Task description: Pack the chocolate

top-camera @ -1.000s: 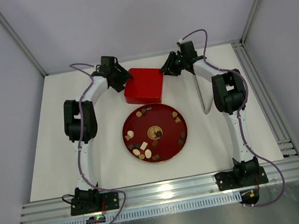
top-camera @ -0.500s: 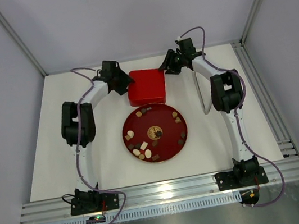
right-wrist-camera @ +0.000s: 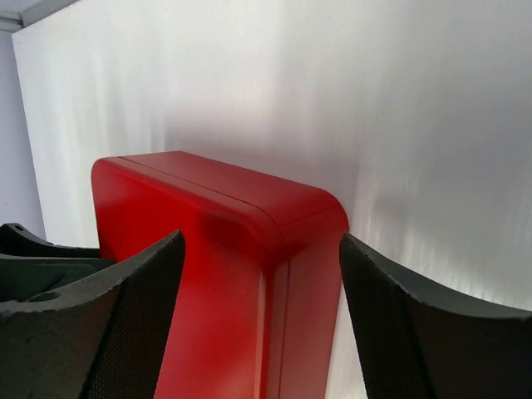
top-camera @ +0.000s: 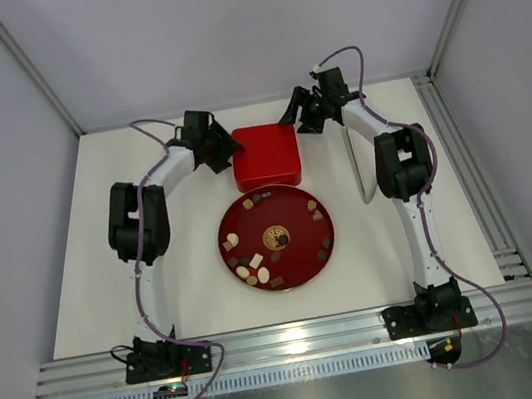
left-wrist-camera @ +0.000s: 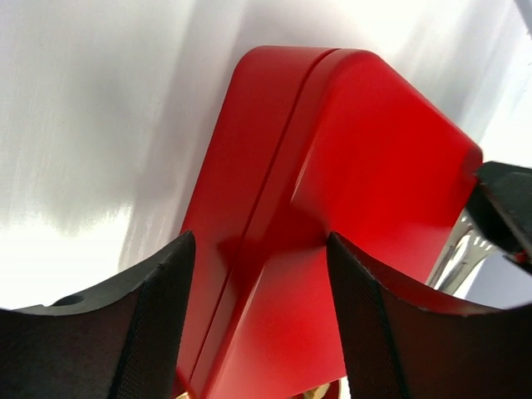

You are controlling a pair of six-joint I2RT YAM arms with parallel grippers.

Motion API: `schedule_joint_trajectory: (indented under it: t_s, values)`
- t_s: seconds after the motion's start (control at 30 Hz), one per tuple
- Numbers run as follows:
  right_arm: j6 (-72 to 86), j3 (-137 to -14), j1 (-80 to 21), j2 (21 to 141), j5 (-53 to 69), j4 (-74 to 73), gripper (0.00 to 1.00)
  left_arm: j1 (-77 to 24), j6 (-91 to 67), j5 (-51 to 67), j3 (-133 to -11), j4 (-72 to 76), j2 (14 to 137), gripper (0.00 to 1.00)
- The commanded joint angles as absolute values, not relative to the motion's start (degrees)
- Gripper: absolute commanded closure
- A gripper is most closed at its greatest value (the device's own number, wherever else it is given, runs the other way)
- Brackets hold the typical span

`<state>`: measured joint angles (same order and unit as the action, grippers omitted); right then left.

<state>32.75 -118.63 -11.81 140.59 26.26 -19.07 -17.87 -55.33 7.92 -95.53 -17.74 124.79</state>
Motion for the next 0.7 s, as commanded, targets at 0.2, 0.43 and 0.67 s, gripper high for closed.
schedule_joint_trajectory:
  t_s: [0.2,0.43,0.67]
  values:
    - [30.86,-118.57,-9.23,126.31,26.46,-10.11,0.1,-15.12,-39.3,7.21,-104.83,-32.87,125.78,0.28]
    - [29.26,-106.29,-8.88,109.89,22.77,-10.47,0.0,-14.59,-35.51,8.61,-103.56,-34.63,114.98,0.22]
    - [27.6,-76.17,-8.96,81.68,16.37,-9.48,0.0,-15.03,-31.3,10.9,-86.7,-33.22,95.48,0.19]
